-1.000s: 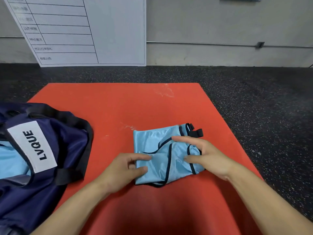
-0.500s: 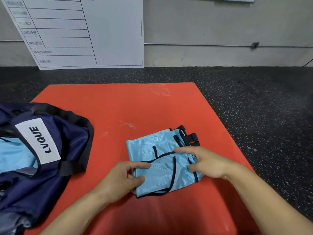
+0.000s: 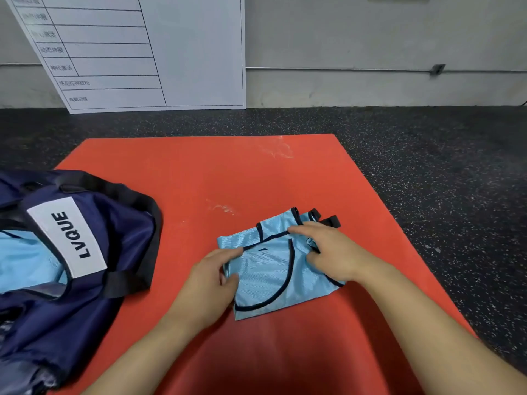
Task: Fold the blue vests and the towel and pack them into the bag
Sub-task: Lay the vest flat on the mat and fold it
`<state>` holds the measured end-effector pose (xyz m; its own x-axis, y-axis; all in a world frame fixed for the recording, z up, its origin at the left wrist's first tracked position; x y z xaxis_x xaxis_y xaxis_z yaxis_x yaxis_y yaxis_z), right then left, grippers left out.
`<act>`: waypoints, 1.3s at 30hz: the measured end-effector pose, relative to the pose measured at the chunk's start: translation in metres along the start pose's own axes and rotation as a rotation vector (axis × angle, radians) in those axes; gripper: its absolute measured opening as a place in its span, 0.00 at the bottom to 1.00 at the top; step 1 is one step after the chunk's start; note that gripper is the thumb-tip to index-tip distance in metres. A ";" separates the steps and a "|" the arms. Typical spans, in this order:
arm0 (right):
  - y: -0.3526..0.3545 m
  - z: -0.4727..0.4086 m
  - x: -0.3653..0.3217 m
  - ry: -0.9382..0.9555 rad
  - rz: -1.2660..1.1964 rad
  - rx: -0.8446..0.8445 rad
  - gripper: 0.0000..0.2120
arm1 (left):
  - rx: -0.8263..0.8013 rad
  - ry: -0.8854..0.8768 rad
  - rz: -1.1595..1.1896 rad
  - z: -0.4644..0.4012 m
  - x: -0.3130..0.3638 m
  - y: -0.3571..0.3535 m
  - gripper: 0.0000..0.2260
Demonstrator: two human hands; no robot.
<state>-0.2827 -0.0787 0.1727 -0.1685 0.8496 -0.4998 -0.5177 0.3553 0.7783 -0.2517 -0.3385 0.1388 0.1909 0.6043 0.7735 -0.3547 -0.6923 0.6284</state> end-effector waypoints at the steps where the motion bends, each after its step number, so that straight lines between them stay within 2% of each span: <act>1: -0.001 -0.004 0.000 -0.001 0.016 0.006 0.33 | 0.003 0.001 -0.075 -0.001 0.000 0.000 0.22; 5: -0.002 -0.008 0.005 0.038 0.137 0.069 0.31 | 0.041 0.058 -0.366 -0.001 0.004 0.002 0.20; 8: 0.012 -0.001 0.002 0.167 0.259 0.275 0.22 | 0.104 -0.086 -0.492 -0.004 0.014 0.003 0.18; 11: 0.015 0.002 0.000 0.159 0.332 0.311 0.14 | -0.077 -0.196 -0.495 -0.011 0.019 -0.010 0.26; 13: 0.007 -0.001 0.004 0.092 0.384 0.256 0.15 | -0.205 -0.169 -0.543 -0.013 0.010 -0.021 0.33; 15: 0.002 -0.004 0.008 0.018 0.409 0.233 0.19 | -0.263 -0.148 -0.606 -0.014 0.001 -0.027 0.36; 21: 0.003 -0.015 0.000 -0.112 0.416 0.265 0.25 | -0.281 -0.168 -0.614 -0.012 0.000 -0.026 0.26; 26: 0.011 -0.022 -0.012 -0.109 0.381 0.285 0.15 | -0.295 -0.165 -0.606 -0.004 0.002 -0.020 0.27; 32: 0.018 -0.038 -0.024 0.026 0.159 0.527 0.08 | -0.302 -0.172 -0.644 0.000 0.001 -0.017 0.31; 35: 0.005 -0.051 -0.017 -0.008 0.205 0.538 0.06 | -0.255 -0.181 -0.633 0.000 0.005 -0.015 0.34; 39: -0.011 -0.059 -0.008 -0.042 0.329 0.581 0.05 | -0.234 -0.318 -0.707 0.005 0.016 -0.025 0.28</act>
<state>-0.3246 -0.1121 0.1455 -0.2018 0.9597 -0.1956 0.0932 0.2176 0.9716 -0.2349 -0.3133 0.1356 0.6804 0.7027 0.2080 -0.2281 -0.0667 0.9714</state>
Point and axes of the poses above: each hand's wrist, its own z-axis away from the middle knuckle, its own y-axis out of the back of the hand, x = y × z, the point moved 3 cm from there along -z, towards the middle knuckle, and after that the axes turned 15 degrees about -x, right-handed, at the moved point
